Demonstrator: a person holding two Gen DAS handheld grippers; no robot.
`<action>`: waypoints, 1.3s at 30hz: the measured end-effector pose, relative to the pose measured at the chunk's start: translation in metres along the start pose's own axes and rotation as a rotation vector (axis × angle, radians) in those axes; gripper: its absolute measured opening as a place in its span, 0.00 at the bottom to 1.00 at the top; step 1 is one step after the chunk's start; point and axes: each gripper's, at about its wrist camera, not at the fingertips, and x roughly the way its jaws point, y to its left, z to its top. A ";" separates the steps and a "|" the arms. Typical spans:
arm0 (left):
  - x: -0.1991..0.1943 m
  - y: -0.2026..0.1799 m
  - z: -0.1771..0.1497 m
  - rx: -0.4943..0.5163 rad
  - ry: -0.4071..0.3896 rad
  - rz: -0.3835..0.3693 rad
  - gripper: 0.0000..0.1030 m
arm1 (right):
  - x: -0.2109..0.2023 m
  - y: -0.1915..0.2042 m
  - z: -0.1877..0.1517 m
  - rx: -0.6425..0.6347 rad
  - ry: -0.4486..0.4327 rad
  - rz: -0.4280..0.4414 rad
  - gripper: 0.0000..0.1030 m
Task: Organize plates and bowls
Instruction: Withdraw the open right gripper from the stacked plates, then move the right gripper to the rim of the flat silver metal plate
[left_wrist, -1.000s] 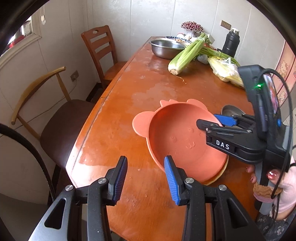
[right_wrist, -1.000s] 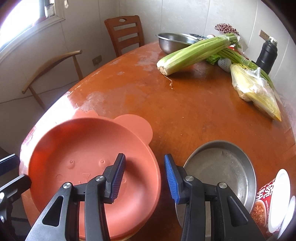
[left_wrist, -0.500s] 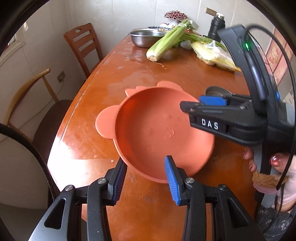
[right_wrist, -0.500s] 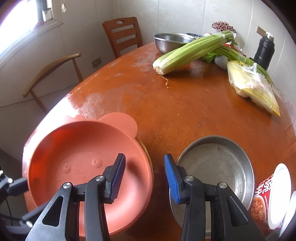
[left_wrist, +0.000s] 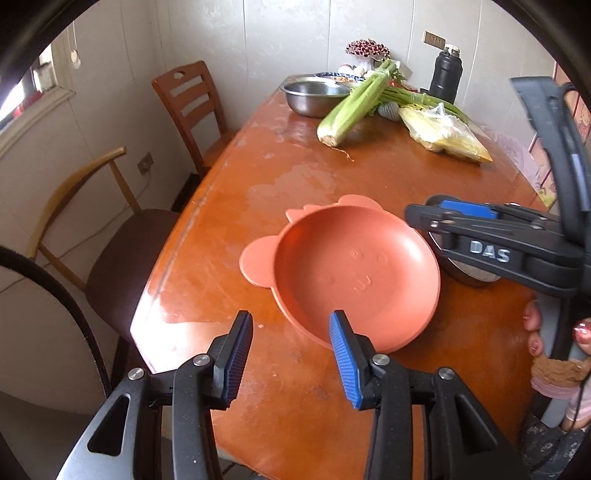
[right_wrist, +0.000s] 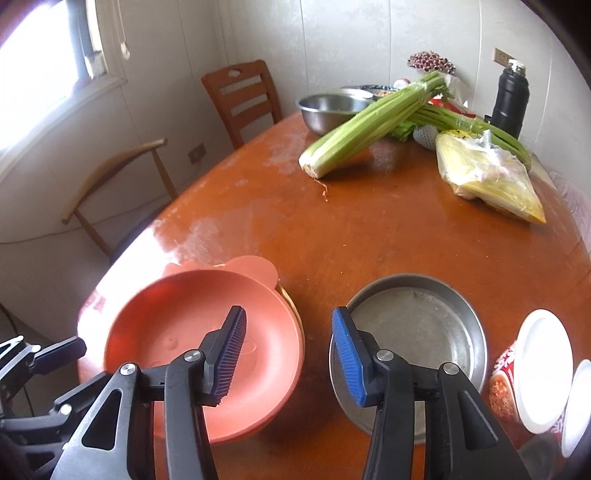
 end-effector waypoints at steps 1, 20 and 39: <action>-0.002 -0.001 0.000 0.005 -0.009 0.001 0.42 | -0.005 0.000 -0.001 0.003 -0.006 0.002 0.49; -0.029 -0.052 0.061 0.156 -0.137 -0.122 0.45 | -0.089 -0.038 -0.015 0.118 -0.130 -0.016 0.60; -0.045 -0.107 0.104 0.287 -0.177 -0.216 0.46 | -0.134 -0.086 -0.025 0.247 -0.188 -0.070 0.62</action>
